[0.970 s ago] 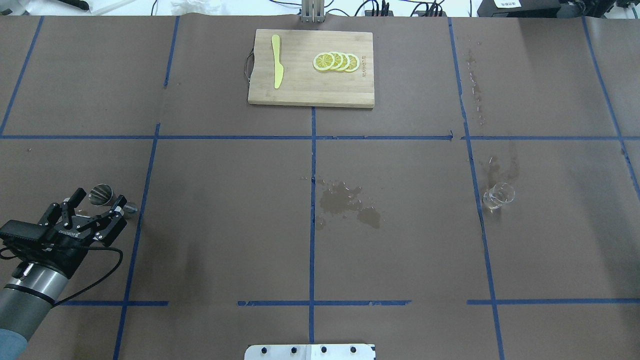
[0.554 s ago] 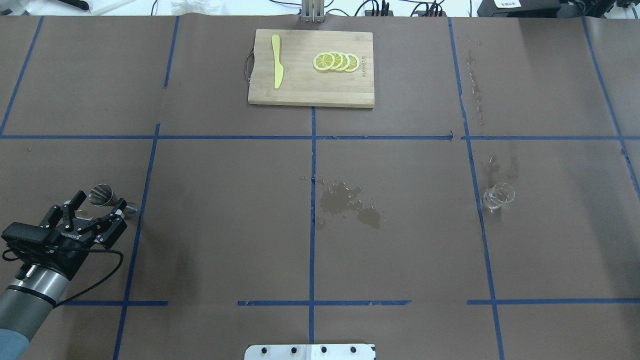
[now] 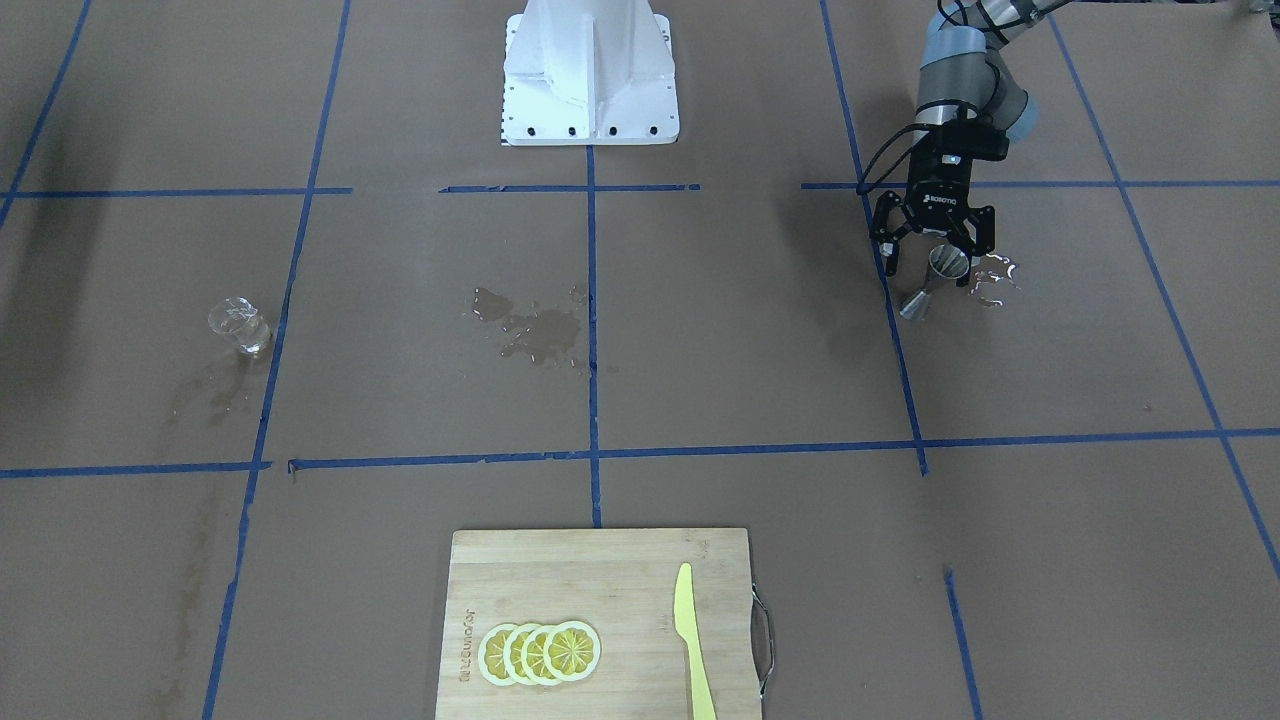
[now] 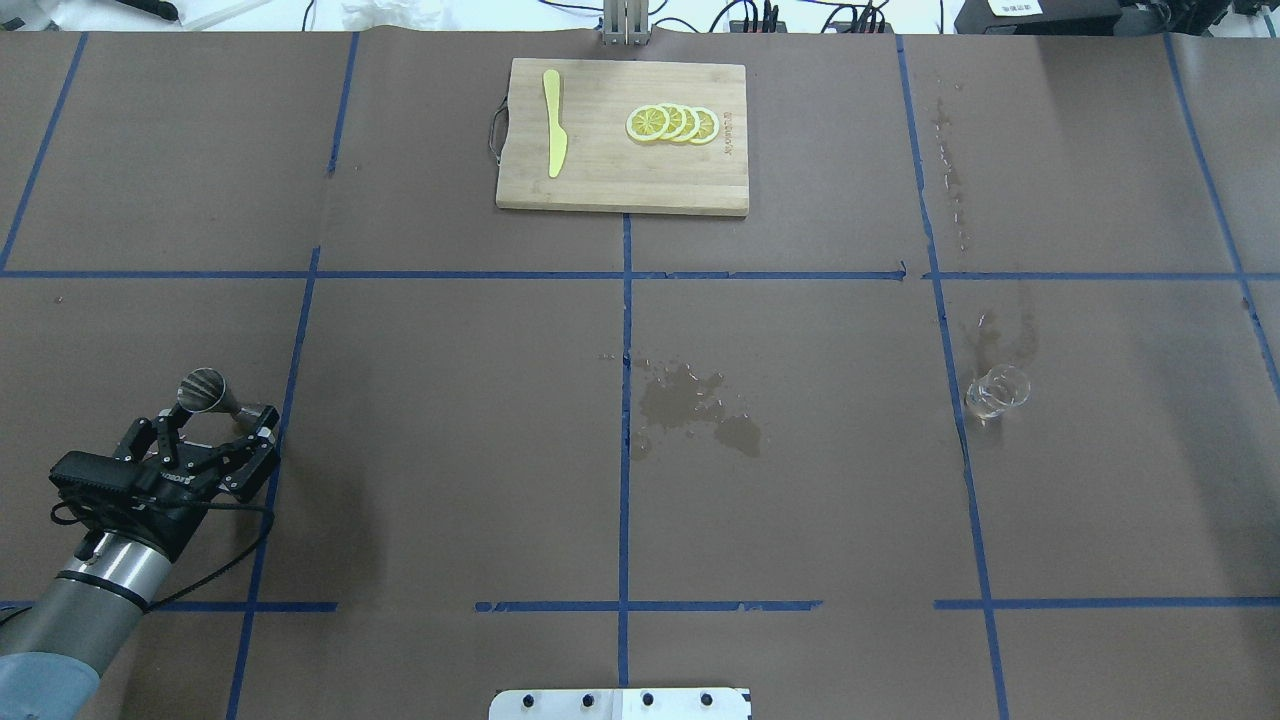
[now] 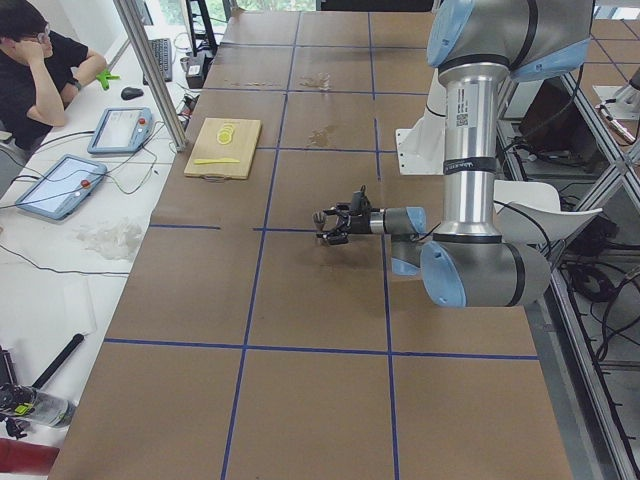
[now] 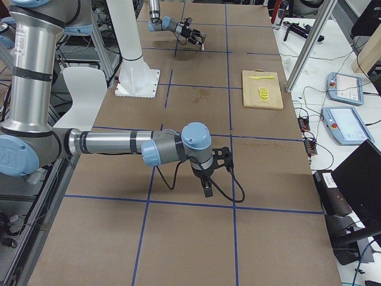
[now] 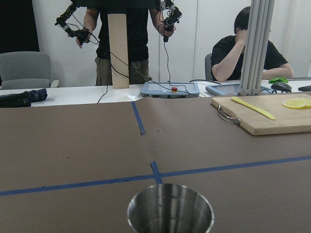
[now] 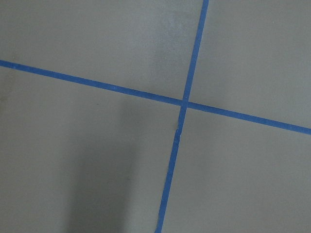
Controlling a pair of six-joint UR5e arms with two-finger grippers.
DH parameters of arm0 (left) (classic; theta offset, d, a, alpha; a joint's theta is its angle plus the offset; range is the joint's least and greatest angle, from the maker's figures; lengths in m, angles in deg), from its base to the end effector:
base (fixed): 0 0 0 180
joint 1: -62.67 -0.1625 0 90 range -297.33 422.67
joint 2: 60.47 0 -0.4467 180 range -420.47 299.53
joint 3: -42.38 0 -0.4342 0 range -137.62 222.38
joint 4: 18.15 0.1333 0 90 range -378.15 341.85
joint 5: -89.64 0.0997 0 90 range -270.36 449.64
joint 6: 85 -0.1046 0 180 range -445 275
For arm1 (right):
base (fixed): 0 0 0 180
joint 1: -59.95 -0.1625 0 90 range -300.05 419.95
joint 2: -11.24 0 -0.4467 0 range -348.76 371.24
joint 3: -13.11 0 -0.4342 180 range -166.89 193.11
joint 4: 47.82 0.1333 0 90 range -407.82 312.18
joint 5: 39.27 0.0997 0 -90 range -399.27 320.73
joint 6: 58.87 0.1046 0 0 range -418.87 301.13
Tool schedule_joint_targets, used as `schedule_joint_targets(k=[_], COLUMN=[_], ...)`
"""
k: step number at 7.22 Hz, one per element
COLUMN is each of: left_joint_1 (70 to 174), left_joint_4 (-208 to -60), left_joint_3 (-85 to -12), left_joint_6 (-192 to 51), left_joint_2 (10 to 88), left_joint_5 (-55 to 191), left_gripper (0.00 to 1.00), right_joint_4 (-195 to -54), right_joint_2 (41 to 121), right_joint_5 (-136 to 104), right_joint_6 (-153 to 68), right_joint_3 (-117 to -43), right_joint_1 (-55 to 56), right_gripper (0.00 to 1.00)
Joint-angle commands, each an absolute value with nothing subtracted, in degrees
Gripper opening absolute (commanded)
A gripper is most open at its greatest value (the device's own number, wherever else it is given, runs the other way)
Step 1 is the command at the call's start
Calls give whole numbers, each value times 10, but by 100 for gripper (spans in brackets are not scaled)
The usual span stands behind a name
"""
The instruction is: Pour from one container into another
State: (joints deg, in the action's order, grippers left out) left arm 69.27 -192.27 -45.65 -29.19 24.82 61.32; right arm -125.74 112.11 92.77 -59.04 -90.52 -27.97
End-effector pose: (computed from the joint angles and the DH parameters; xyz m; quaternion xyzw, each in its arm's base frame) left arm 0.4357 -0.2773 0.5717 0.5621 0.3640 -0.1517 0.7270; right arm 0.0463 -0.4677 0.6298 0.1146 -0.3576 -0.0645 0.9246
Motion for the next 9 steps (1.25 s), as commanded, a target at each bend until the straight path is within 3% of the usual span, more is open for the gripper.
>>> schedule_joint_targets(k=[1,5,6,8,9], left_joint_1=[693,692,692,693,694], left_joint_4=[-1924,-1955,-1956,-1956,-1957], left_joint_3=[-448,-423,-423,-426,-428], left_joint_6=[-291,-291,-291,-291,-291], left_joint_2=[253,255,255,255,254], left_joint_5=[613,595,585,583,584], left_gripper=[99,90,82,55,55], right_joint_4=[-1258,-1257,-1258,-1258,-1258], right_joint_2=[1121,1120,1120,1119,1119], right_joint_5=[927,927,927,927,927], right_joint_6=[-591,-591,-590,-590,-590], right_joint_3=[-905,-904,-904,-904,-905], right_joint_1=[-280,-280,-280,-280,-280], right_gripper=[100,100,100,100,100])
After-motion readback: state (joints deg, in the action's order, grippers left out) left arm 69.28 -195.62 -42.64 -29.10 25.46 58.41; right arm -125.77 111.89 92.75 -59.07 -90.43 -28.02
